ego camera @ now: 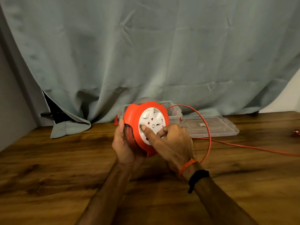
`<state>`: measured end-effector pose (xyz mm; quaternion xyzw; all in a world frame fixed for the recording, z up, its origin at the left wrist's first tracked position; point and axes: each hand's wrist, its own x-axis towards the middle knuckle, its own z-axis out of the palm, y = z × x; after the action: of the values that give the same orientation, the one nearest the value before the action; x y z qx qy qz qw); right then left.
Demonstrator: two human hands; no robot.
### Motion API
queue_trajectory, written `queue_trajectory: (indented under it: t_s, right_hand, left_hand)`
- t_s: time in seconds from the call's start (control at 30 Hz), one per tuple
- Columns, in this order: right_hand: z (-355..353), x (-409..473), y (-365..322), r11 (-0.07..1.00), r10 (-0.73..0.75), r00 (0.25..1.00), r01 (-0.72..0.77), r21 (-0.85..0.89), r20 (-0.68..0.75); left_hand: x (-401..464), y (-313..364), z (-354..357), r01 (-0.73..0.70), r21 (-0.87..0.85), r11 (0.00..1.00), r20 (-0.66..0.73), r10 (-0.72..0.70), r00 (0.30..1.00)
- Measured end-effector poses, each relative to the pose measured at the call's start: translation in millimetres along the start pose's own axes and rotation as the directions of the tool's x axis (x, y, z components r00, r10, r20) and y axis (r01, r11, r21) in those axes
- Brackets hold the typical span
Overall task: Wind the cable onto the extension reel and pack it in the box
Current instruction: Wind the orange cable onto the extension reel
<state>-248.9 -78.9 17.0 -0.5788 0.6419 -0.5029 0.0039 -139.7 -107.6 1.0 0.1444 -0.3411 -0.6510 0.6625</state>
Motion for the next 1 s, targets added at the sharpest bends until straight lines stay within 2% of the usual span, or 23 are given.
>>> queue_trajectory:
  t_s: [0.1, 0.27, 0.4, 0.57, 0.7, 0.8, 0.9, 1.0]
  right_hand:
    - [-7.9, 9.3, 8.5, 0.994, -0.109, 0.994, 0.109, 0.024, 0.026]
    - [-19.2, 18.3, 18.2, 0.924, -0.358, 0.929, 0.367, -0.110, 0.093]
    - [-19.8, 18.3, 20.8, 0.871, -0.419, 0.892, 0.448, -0.203, 0.171]
    - [-14.2, 19.3, 26.4, 0.830, -0.482, 0.862, 0.507, -0.231, 0.160]
    - [-18.3, 15.6, 25.1, 0.829, -0.472, 0.874, 0.484, -0.279, 0.113]
    - [-17.7, 9.6, 18.0, 0.878, -0.379, 0.919, 0.393, -0.274, 0.108]
    - [-8.3, 0.7, 13.0, 0.938, -0.269, 0.963, 0.265, -0.224, 0.016]
    - [-2.5, -0.9, 7.3, 0.979, -0.134, 0.991, 0.131, -0.157, -0.010]
  left_hand:
    - [1.7, 3.4, -1.0, 0.030, -0.042, 0.999, 0.043, -0.029, 0.999]
    - [0.7, 5.7, -3.1, 0.051, -0.056, 0.997, 0.079, -0.046, 0.996]
    - [-0.2, 6.5, -0.8, 0.079, -0.062, 0.995, 0.111, -0.072, 0.991]
    - [-0.2, 4.7, -0.8, 0.115, -0.054, 0.992, 0.129, -0.107, 0.986]
    - [-3.4, 3.7, 0.7, 0.103, -0.034, 0.994, 0.110, -0.098, 0.989]
    - [-1.9, 1.6, -1.2, 0.058, -0.036, 0.998, 0.087, -0.055, 0.995]
    - [-0.8, -0.2, -1.7, 0.003, -0.032, 0.999, 0.026, -0.002, 1.000]
    - [-2.5, -2.7, -0.3, 0.003, -0.016, 1.000, -0.018, -0.003, 1.000]
